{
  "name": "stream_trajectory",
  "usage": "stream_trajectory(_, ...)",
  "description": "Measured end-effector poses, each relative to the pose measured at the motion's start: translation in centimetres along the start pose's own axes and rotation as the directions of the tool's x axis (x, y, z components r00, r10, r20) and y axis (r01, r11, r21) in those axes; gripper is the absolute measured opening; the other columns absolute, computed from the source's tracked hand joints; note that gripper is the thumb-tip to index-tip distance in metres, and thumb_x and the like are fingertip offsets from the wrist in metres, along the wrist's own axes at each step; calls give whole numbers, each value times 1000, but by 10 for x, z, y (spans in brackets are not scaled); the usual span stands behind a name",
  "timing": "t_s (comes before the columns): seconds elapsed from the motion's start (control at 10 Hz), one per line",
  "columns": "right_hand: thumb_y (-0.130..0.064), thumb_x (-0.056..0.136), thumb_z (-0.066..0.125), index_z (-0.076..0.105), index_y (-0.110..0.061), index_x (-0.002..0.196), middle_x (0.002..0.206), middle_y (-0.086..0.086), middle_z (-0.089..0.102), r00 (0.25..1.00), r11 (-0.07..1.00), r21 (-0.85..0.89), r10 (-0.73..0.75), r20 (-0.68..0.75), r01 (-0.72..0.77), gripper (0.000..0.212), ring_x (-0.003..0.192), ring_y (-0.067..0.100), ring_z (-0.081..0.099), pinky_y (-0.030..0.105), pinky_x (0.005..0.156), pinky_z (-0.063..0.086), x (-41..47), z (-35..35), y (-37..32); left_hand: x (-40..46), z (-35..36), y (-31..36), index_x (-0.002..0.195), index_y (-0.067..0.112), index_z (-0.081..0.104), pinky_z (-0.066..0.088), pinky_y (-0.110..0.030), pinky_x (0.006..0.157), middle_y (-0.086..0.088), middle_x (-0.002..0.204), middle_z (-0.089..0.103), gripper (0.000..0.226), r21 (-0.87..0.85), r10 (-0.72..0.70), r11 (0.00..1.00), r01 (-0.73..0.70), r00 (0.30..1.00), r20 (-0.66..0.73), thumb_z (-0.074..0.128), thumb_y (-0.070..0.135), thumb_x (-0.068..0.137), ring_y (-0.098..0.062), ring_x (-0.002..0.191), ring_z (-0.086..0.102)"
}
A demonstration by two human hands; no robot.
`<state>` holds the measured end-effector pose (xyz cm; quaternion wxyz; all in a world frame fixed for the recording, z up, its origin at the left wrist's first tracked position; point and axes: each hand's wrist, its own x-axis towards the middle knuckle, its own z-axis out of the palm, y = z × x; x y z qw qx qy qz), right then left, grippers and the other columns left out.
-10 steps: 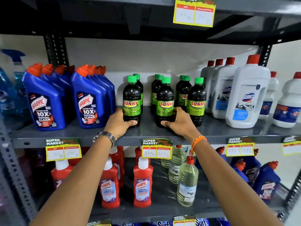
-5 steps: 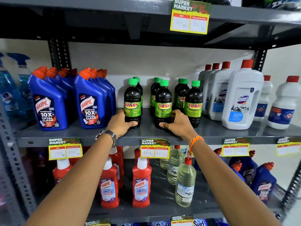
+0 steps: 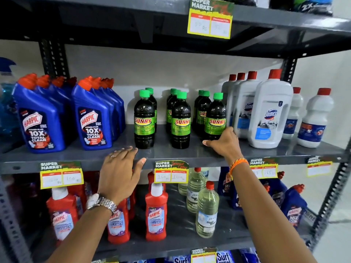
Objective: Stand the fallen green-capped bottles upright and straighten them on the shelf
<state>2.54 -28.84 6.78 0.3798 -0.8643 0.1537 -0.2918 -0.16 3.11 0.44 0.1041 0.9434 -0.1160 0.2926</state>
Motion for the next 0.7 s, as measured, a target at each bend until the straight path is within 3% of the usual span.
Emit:
stream_trajectory(0.1, -33, 74, 87, 47, 2, 122, 128, 21, 62, 1000, 1000, 28, 9, 12, -10, 71, 121, 38, 57, 36, 89, 47, 11, 1, 1, -1, 4, -3, 141, 13, 60, 40, -45, 115, -8, 145, 61, 73, 37, 15, 999, -15, 1000, -4, 20, 58, 99, -27, 134, 58)
stream_trajectory(0.2, -38, 76, 84, 52, -2, 113, 118, 18, 66, 998, 999, 17, -28, -65, 29, 61, 112, 37, 61, 34, 81, 46, 11, 3, 9, -2, 5, -3, 140, 13, 61, 41, -45, 114, -9, 144, 62, 72, 48, 20, 999, -19, 1000, -14, 23, 58, 99, -27, 132, 59)
stream_trajectory(0.7, -41, 76, 84, 56, -2, 123, 118, 15, 71, 991, 996, 11, -87, -102, 89, 67, 113, 34, 65, 36, 90, 51, 7, 6, 18, -4, 5, 2, 142, 14, 59, 34, -44, 119, -7, 147, 59, 77, 6, -22, 1000, 22, 999, -25, 19, 61, 97, -27, 137, 55)
